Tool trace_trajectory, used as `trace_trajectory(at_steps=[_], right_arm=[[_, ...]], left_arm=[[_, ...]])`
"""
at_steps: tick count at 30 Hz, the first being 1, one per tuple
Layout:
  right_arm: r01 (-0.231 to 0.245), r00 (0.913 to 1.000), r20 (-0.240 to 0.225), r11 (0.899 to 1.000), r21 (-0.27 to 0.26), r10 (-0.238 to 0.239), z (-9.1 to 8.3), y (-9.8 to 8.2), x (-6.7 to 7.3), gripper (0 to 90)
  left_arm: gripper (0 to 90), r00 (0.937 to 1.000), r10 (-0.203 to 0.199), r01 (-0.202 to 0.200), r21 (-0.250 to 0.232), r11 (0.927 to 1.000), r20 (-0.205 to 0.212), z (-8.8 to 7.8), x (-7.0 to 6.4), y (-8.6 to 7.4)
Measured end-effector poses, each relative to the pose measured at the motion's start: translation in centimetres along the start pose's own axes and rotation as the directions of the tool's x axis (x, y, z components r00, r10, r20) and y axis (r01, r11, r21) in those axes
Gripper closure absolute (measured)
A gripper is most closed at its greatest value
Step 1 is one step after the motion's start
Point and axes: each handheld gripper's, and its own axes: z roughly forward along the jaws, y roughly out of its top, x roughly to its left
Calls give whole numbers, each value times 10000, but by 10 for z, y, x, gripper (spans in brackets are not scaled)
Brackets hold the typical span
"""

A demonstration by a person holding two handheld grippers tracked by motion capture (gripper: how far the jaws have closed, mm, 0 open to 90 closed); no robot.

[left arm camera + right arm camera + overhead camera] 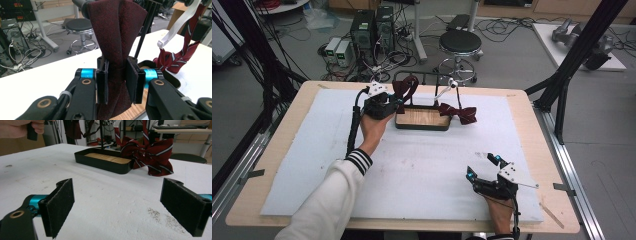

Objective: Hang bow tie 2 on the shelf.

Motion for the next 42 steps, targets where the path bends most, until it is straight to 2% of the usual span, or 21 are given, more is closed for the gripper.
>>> trace_trajectory(at_steps=[4,9,13,17,21,26,30,32,37,39,42], right_arm=[[13,10000,-14,10000,-17,-13,0,0,0,113],[17,10000,-20,10000,-17,-17,0,0,0,113],[11,10000,-49,10000,-4,-11,0,0,-1,113],[17,10000,-40,10000,24,-17,0,0,0,113],[47,10000,-3,10000,-11,-47,1,0,0,113],[78,10000,-2,10000,21,-78,0,0,0,113],[61,10000,-6,10000,50,-61,0,0,1,113],[79,10000,3,10000,46,-79,0,0,1,113],[104,9999,50,9999,-1,-104,1,0,0,113],[-16,10000,79,10000,36,16,0,0,1,113],[97,9999,114,9999,35,-97,0,0,2,113]], left_arm=[[719,9999,128,-128,83,9999,-4,0,0,-1],[694,9999,56,-59,188,9998,129,1,3,-3],[688,9998,148,-149,101,9998,132,1,5,-3],[548,9998,176,-178,191,9997,77,1,8,-4],[532,9991,384,-386,114,9992,178,-1,8,-4],[333,9971,587,-576,-233,9981,484,-6,11,-3],[220,9930,707,-659,-536,9964,942,-15,19,-5],[179,9884,717,-633,-666,9958,1335,-22,23,-8],[151,9767,920,-728,-1038,9919,1938,-44,28,-16],[151,9739,1030,-809,-1150,9901,2020,-55,29,-21],[152,9683,1236,-960,-1335,9864,2171,-73,31,-30]])
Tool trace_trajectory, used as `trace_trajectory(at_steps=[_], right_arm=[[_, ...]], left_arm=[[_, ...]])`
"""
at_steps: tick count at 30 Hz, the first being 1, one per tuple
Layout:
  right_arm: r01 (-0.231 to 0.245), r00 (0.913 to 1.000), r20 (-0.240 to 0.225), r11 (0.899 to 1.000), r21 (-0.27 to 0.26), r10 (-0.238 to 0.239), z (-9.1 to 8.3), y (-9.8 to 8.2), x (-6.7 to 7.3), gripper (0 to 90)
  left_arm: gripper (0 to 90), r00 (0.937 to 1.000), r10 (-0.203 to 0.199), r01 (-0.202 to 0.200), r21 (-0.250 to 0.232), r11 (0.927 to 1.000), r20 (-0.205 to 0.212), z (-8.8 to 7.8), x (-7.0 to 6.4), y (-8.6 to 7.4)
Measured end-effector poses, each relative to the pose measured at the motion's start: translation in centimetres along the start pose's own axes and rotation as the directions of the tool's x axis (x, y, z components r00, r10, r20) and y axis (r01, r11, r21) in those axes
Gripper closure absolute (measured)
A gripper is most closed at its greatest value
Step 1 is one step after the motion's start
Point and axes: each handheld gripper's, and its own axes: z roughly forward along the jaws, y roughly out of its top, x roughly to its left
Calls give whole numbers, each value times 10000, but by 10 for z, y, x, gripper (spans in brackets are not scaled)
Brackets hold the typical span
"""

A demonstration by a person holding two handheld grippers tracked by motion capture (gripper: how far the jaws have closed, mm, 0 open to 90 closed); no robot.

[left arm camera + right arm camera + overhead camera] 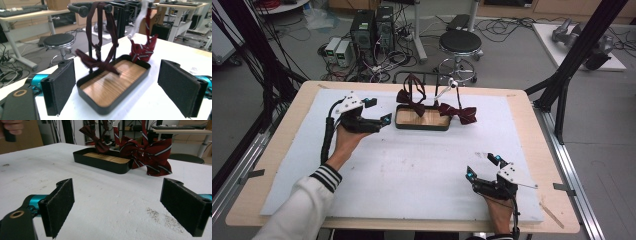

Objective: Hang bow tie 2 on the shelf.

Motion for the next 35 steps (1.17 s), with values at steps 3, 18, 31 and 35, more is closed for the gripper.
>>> trace_trajectory(at_steps=[3,18,31,35], right_arm=[[82,10000,29,10000,-34,-81,0,0,0,113],[-4,9999,158,10000,-18,4,0,0,1,113],[-1,9996,275,10000,-47,3,0,0,1,112],[35,9996,289,9999,-95,-32,-1,0,1,113]], left_arm=[[152,10000,-12,14,-300,9995,57,-21,-5,-10],[152,9995,55,-82,-890,9960,-307,-112,-17,-84],[152,9983,-87,8,-1346,9909,-579,-132,-15,-104],[152,9979,-236,144,-1470,9890,-610,-133,-13,-105]])
